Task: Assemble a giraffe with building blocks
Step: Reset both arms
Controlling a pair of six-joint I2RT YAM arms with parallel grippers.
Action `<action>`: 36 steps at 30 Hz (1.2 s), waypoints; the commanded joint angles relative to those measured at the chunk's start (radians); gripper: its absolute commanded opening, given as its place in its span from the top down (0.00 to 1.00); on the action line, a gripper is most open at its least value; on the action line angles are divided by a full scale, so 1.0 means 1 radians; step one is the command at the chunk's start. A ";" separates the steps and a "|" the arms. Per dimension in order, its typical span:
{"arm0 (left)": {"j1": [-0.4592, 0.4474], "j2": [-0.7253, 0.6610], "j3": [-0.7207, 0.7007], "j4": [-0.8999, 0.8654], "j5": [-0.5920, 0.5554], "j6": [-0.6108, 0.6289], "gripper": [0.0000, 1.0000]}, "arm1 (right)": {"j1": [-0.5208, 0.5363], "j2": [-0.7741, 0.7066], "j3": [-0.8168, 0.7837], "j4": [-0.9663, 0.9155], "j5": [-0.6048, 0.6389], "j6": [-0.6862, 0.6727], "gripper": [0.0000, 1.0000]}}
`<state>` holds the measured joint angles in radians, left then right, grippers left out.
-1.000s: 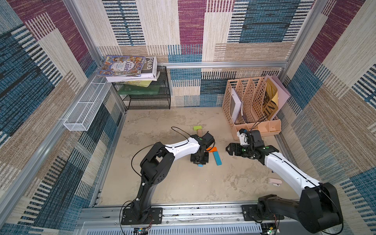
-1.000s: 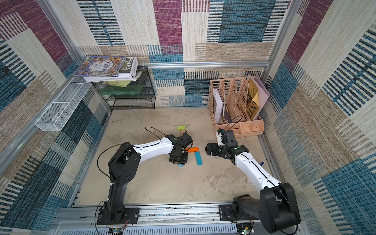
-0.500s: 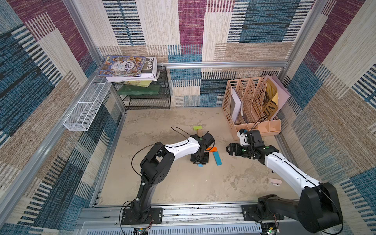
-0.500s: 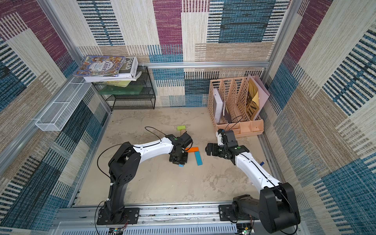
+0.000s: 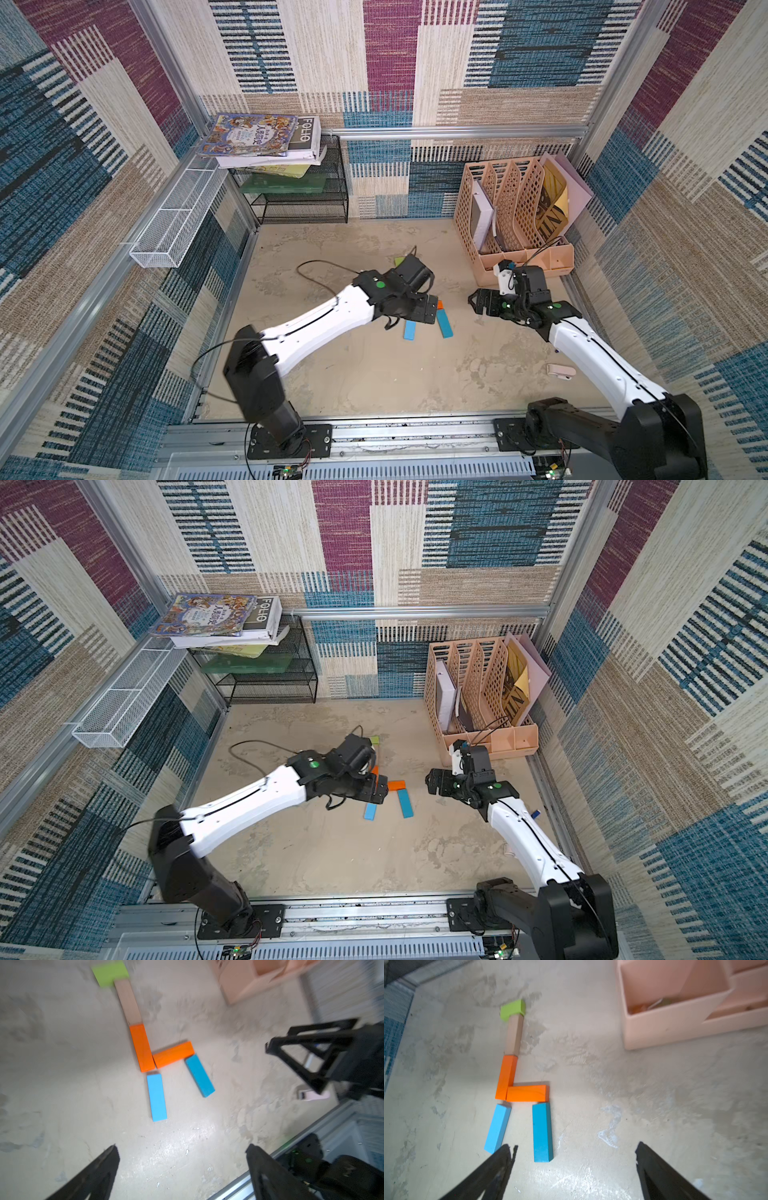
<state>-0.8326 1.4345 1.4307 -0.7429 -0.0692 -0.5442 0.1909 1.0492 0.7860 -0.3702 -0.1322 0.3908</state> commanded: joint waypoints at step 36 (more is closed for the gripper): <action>0.907 0.053 -1.011 1.489 0.305 0.589 0.01 | -0.212 0.431 -0.500 1.433 0.179 -0.374 0.04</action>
<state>0.0811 1.4643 0.4397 0.5091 0.2092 0.0330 -0.0177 1.4776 0.2783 1.0298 0.0696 0.0208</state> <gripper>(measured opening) 0.991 0.959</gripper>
